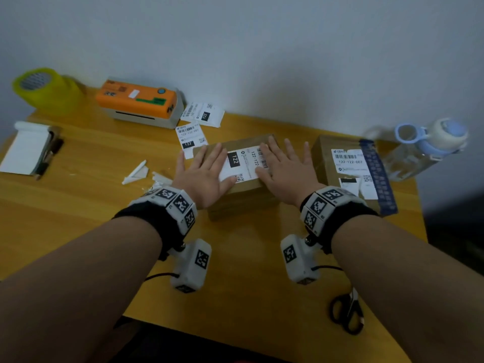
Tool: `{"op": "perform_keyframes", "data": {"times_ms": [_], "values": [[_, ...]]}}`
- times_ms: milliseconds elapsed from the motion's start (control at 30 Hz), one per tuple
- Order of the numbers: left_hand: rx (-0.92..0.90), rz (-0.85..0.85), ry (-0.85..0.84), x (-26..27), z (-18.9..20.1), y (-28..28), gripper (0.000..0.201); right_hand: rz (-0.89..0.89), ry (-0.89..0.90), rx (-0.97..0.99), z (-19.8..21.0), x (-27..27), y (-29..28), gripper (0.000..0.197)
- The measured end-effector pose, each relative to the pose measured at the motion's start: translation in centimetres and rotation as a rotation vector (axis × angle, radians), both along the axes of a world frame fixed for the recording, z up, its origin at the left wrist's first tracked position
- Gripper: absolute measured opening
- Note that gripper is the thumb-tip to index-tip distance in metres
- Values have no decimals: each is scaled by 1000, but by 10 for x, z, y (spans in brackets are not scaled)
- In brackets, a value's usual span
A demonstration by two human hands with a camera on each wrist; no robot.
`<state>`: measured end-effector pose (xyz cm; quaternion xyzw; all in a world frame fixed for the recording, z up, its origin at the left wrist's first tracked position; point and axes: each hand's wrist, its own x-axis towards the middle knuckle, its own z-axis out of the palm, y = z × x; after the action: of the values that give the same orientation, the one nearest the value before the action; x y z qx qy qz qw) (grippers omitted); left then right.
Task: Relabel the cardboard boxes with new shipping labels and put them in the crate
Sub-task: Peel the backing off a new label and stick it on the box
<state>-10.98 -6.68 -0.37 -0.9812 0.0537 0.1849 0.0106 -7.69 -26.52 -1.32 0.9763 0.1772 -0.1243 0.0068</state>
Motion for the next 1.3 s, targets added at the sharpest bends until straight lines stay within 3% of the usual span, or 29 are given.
{"op": "perform_keyframes", "data": {"times_ms": [267, 367, 467, 567, 700, 867, 1167, 1233, 1300], "values": [[51, 97, 1, -7, 7, 15, 91, -142, 68, 58, 1, -2, -8, 67], [-284, 312, 33, -3, 9, 11, 100, -279, 244, 310, 2, -4, -6, 72], [-633, 597, -45, 13, 8, 7, 112, -336, 164, 442, 5, -2, 3, 88], [-695, 748, -51, 27, 7, -5, 115, -480, 200, 582, 14, 14, 18, 97], [-721, 900, -98, 32, -1, -18, 99, -653, 343, 625, 14, 32, 29, 81], [-783, 880, -135, 41, -5, -12, 80, -628, 310, 542, 4, 39, 19, 84], [-801, 876, -172, 36, -4, 4, 45, -577, 206, 582, 6, 38, 13, 54], [-790, 866, -153, 33, 1, -1, 60, -577, 219, 639, 10, 28, 14, 60], [-631, 771, -108, 27, 7, -11, 91, -524, 216, 623, 10, 13, 17, 86]]}}
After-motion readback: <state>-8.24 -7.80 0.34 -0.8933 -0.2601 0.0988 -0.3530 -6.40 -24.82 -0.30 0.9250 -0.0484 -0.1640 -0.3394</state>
